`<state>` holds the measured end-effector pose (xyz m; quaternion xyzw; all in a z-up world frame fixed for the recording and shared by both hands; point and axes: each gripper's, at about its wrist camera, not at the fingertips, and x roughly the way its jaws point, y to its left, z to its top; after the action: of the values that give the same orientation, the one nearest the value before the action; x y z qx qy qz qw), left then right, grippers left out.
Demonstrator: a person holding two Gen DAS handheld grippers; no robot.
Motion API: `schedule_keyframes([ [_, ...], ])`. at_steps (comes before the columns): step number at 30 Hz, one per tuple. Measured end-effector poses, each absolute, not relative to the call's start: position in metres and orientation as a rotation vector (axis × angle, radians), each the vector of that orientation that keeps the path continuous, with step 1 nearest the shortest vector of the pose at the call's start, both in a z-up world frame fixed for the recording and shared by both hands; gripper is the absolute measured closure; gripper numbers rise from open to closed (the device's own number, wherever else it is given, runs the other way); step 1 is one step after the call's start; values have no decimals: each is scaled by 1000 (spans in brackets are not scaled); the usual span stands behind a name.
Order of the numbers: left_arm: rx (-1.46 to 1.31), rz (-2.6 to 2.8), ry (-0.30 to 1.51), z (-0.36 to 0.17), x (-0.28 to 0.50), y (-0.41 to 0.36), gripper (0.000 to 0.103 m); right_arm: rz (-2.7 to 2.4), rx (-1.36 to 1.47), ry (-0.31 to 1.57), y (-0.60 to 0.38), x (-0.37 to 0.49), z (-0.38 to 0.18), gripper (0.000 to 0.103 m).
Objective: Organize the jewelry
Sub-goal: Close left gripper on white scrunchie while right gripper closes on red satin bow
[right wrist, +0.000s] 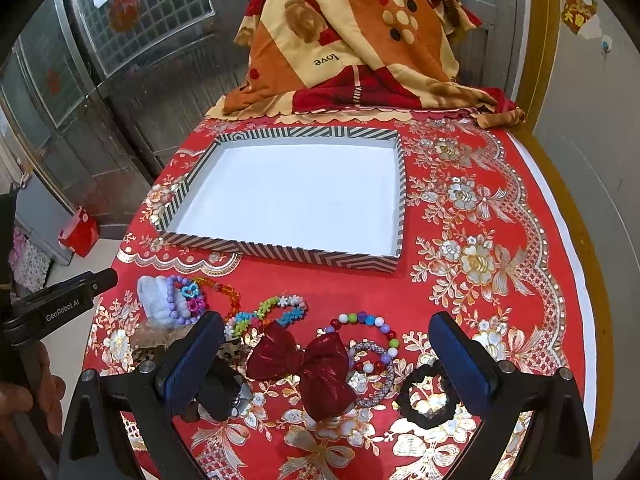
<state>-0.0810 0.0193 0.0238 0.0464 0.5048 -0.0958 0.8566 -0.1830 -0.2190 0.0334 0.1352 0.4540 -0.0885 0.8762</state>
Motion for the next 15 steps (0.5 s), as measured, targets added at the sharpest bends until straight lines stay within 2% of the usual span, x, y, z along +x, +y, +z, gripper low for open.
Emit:
schedule_keyframes([
  [15, 114, -243, 1064, 31, -96, 17, 62, -189, 282, 953, -219, -186, 36, 1],
])
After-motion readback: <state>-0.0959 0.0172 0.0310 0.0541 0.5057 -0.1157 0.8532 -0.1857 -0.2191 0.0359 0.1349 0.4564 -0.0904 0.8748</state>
